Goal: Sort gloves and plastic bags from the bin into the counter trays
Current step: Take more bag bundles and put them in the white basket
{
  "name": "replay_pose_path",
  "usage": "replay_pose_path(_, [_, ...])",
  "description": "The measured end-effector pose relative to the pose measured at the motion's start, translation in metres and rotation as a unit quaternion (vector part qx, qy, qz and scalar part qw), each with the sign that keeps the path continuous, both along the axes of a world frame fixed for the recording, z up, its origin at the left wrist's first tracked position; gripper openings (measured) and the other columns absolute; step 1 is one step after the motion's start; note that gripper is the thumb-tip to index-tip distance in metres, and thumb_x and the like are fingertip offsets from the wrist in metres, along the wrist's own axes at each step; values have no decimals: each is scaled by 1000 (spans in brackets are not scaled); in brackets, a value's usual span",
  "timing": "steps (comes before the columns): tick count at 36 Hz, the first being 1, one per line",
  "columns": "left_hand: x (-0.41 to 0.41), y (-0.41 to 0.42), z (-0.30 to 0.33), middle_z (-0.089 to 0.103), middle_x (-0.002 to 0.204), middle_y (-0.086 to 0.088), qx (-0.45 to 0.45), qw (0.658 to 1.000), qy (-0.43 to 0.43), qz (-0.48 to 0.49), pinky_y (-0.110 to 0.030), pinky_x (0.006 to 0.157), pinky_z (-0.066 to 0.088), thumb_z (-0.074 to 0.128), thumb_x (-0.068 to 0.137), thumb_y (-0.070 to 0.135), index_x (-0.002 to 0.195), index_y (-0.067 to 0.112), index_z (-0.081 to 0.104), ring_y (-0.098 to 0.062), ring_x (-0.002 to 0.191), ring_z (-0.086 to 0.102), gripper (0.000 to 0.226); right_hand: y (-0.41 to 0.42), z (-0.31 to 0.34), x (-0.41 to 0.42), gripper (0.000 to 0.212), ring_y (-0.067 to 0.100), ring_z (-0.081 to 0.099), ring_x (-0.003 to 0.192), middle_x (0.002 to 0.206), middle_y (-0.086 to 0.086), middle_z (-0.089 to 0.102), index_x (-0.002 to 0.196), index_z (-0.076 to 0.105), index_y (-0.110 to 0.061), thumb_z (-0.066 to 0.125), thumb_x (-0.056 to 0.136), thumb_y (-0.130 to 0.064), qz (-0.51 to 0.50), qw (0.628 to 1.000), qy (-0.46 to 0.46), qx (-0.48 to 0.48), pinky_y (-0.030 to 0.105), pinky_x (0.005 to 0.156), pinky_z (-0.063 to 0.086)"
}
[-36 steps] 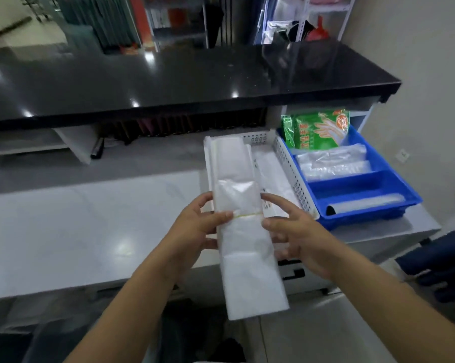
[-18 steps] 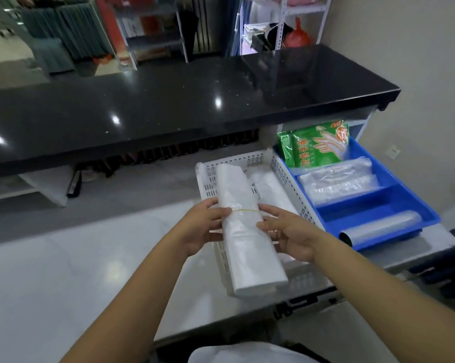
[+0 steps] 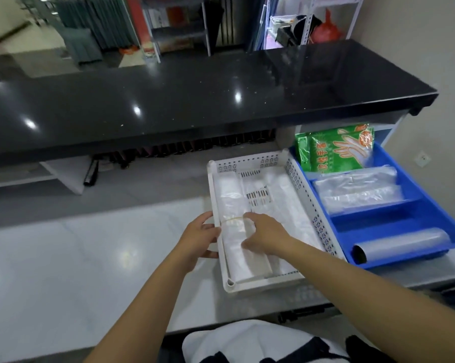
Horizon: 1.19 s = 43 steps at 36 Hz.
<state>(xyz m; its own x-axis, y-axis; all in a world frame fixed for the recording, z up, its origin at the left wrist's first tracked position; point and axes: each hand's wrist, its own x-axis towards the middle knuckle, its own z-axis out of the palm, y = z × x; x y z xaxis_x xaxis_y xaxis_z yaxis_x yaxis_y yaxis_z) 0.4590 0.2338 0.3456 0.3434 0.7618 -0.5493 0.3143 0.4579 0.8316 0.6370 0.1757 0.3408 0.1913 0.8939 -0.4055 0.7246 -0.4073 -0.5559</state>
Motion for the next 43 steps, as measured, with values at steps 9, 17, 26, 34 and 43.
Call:
replay_pose_path(9, [-1,-2,-8,73,110,0,23,1000,14,16,-33,58,60,62,94,16,132,36,55,-17,86,74,43,-10,-3,4,110,35,13,149,166,2,5,154,19,-24,68,69,-74,214,948,-235,-7,59,114,24])
replay_pose_path(17, [3,-16,-15,76,101,5,54,997,24,55,-26,59,58,57,98,24,133,32,57,-11,85,73,36,-23,-27,17,134,31,-19,150,163,-3,-25,154,-21,-29,52,62,-92,287,931,-225,-24,63,117,-9])
replay_pose_path(26, [-13,-79,0,40,154,9,133,976,155,79,-38,107,38,48,97,53,147,45,34,-20,137,44,52,-39,-3,19,87,24,-21,150,166,-7,-12,154,6,-48,19,79,-90,275,949,-153,36,59,117,-13])
replay_pose_path(34, [-61,-238,-8,-13,164,9,230,873,428,52,-48,121,3,33,85,69,152,49,-6,-18,151,-14,80,-111,34,-66,75,14,-26,148,166,-12,-12,153,7,-50,17,87,-83,361,901,9,240,54,117,-16])
replay_pose_path(43, [-127,-376,-42,-4,167,-3,28,819,551,160,-46,122,9,41,88,72,156,37,-3,-29,152,-2,88,-196,-46,-123,79,20,-25,149,165,-10,-14,155,4,-47,14,86,-84,525,840,37,135,53,116,-18])
